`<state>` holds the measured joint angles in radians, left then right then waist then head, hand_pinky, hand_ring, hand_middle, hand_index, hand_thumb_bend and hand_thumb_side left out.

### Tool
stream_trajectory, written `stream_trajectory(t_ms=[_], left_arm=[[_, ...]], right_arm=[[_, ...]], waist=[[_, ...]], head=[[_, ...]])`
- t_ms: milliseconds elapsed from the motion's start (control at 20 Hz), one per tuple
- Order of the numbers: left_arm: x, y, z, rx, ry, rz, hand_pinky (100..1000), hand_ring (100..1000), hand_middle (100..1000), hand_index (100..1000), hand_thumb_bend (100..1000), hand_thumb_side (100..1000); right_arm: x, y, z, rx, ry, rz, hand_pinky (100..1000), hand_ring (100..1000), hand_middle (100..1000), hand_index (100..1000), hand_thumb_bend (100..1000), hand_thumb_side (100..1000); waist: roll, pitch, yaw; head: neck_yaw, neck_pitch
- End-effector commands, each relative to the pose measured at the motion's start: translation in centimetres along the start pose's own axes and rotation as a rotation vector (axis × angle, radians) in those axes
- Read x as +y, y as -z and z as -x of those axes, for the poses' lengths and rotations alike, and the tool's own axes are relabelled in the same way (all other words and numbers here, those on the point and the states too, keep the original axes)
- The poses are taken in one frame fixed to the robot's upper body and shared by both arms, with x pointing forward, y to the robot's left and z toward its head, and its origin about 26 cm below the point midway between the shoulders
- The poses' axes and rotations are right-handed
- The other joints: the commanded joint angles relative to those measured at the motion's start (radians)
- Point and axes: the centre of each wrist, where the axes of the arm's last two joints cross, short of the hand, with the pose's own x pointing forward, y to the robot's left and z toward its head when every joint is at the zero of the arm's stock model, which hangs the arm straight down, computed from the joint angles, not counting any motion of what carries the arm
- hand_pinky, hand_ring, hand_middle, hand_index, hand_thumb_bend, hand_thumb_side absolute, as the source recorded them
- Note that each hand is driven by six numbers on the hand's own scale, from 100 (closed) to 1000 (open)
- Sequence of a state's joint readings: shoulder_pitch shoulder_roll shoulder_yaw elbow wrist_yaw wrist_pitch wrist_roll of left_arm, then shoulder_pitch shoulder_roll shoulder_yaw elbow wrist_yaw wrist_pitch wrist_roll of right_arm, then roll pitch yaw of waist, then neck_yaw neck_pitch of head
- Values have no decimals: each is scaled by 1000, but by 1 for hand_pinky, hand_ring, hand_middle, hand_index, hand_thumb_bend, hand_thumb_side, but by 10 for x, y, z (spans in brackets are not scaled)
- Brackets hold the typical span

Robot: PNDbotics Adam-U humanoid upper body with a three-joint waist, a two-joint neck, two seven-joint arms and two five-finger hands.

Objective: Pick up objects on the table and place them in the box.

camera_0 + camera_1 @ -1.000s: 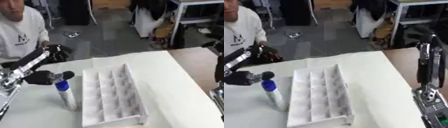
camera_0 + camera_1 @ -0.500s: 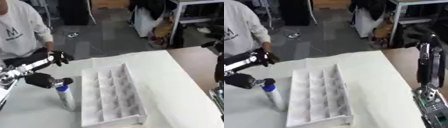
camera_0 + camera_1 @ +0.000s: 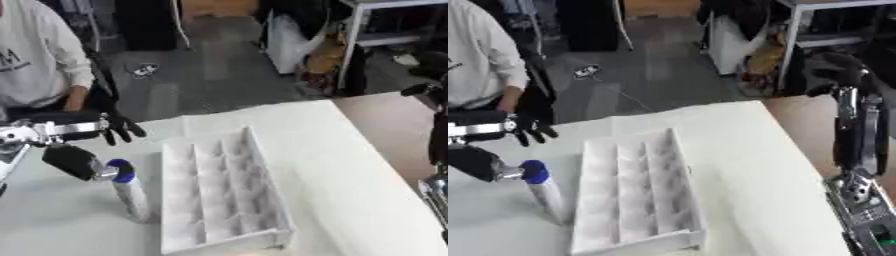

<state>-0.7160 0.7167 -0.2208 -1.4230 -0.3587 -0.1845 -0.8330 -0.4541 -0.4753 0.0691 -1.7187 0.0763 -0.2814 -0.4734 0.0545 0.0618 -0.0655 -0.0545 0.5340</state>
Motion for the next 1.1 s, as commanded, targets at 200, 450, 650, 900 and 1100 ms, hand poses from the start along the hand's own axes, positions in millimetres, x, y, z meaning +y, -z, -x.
stream_trajectory(t_ms=[200,450,650,900,1100], left_arm=[[19,-13,0,68,87,66,752,826,934,947,326,414],[18,-10,0,98,123,103,745,832,947,951,350,405],[16,-7,3,123,142,127,718,827,948,952,382,399],[16,-4,6,163,205,164,726,834,946,952,464,389],[17,-1,6,188,278,191,733,839,943,954,520,389]], right_arm=[[-6,6,-4,-24,-14,-14,487,667,728,768,100,874],[-5,7,-4,-26,-11,-19,488,667,728,769,100,874],[-4,7,-4,-26,-9,-21,488,667,727,769,100,874],[-4,7,-4,-26,-9,-24,489,667,727,769,100,874],[-4,6,-4,-25,-8,-25,489,668,727,769,100,874]], waist=[[1,-13,-4],[2,-13,-6],[2,-13,-8],[3,-14,-12],[4,-15,-13]], head=[[3,3],[-10,-5],[-19,-20],[-4,-19],[9,-15]])
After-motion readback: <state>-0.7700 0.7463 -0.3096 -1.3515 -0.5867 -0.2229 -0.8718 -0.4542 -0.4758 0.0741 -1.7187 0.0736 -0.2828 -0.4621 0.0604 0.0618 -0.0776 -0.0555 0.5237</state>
